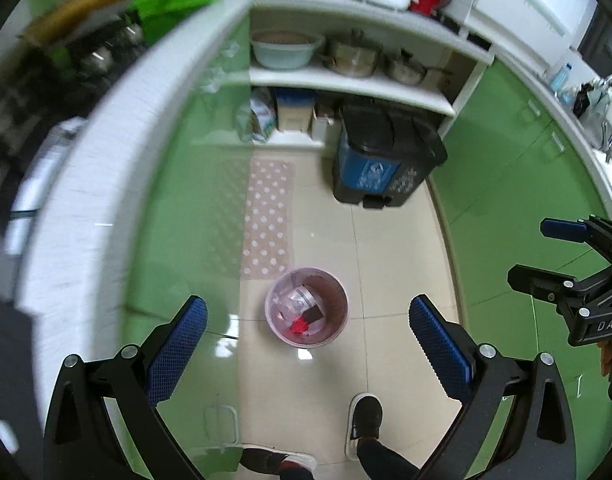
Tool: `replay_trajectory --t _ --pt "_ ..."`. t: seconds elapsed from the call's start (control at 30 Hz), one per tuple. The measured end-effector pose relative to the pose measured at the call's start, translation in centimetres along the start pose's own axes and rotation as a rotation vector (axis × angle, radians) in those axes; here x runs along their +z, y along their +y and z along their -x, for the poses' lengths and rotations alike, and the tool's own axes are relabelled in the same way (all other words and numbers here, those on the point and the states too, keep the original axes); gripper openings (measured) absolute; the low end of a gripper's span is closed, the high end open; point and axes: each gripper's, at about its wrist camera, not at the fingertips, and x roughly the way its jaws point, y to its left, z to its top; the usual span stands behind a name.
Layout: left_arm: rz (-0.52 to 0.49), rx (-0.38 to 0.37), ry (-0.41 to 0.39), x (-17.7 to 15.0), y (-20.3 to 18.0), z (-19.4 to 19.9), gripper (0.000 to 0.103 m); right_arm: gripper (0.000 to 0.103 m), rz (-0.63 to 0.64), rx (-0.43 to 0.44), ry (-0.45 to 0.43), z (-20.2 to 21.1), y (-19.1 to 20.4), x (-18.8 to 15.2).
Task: Collect trash
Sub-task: 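Swing both tools back toward the mat of remaining trash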
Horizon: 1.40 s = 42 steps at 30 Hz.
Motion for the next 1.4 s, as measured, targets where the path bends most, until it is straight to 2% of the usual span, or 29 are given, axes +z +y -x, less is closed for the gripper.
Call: replay_trajectory --t 0.17,0.3,0.5,0.7,0.97,1.13,1.4 --pt "0.068 0.046 -0.067 -0.6 2.2 6.2 0.097 0.100 0.108 0.052 -0.049 5.1 4.4 0.9" --pt "0.150 0.102 -0.122 -2.0 5.4 10.8 0.097 0.100 0.208 0.117 -0.093 7.9 9.5 2.1" --pt "0.254 0.221 -0.172 -5.8 11.8 17.2 0.097 0.100 0.344 0.213 -0.136 9.9 18.3 3.9" --pt "0.361 0.315 -0.188 -10.5 18.7 21.8 0.097 0.100 0.473 0.290 -0.144 10.1 27.5 4.4" --pt "0.441 0.358 -0.157 -14.7 24.7 23.4 0.097 0.100 0.634 0.344 -0.094 7.7 37.6 3.6" --pt "0.509 0.361 -0.148 -16.4 26.8 23.4 0.097 0.100 0.747 0.352 -0.037 4.8 41.9 2.9" --pt "0.636 0.411 -0.142 -17.9 28.5 23.4 0.097 0.100 0.962 0.391 0.043 0.3 46.5 1.9"
